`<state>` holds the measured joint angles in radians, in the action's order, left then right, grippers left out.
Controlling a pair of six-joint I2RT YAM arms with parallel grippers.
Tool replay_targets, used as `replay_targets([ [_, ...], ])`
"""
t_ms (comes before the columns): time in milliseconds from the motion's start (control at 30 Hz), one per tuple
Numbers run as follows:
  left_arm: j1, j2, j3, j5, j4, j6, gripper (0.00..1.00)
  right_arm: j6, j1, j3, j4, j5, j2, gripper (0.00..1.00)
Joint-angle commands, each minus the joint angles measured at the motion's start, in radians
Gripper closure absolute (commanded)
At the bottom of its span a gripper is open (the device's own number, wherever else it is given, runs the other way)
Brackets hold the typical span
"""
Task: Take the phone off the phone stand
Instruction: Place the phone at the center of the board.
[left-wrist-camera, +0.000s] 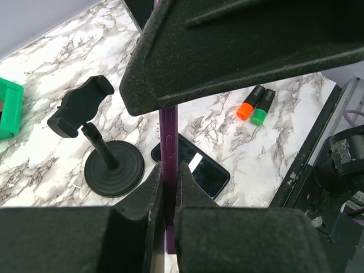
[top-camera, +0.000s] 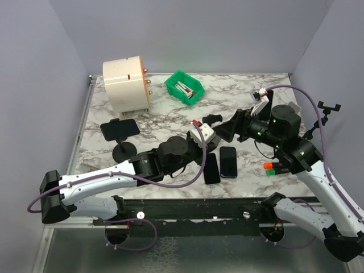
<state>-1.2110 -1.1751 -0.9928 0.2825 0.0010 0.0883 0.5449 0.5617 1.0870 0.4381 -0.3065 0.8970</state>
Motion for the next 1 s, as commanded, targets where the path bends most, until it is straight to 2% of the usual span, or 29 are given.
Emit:
replay_targets([
  [0, -0.003, 0.056, 0.016, 0.059, 0.016, 0.012, 1.0, 0.049, 0.004, 0.012, -0.046, -0.094, -0.032, 0.05],
  [67, -0.004, 0.086, 0.035, 0.071, 0.016, 0.02, 1.0, 0.054, 0.004, 0.023, -0.038, -0.107, -0.031, 0.01],
  [233, -0.004, 0.202, 0.104, 0.101, 0.001, 0.043, 1.0, 0.047, 0.004, 0.06, 0.012, -0.111, -0.046, 0.0],
  [367, -0.003, 0.297, 0.165, 0.122, -0.08, 0.106, 1.0, -0.024, 0.004, 0.072, 0.04, -0.109, -0.087, 0.0],
  [467, -0.003, 0.326, 0.218, 0.114, -0.145, 0.234, 1.0, -0.086, 0.004, 0.04, 0.059, -0.073, -0.148, 0.0],
  [667, -0.003, 0.269, 0.293, 0.093, -0.248, 0.523, 1.0, -0.143, 0.004, -0.066, 0.097, 0.091, -0.316, 0.01],
  [833, -0.004, 0.241, 0.419, 0.097, -0.205, 0.719, 1.0, -0.14, 0.004, -0.122, 0.113, 0.142, -0.411, 0.02],
  [967, -0.004, 0.193, 0.533, 0.018, -0.018, 0.831, 1.0, -0.14, 0.004, -0.129, 0.128, 0.151, -0.432, 0.04],
])
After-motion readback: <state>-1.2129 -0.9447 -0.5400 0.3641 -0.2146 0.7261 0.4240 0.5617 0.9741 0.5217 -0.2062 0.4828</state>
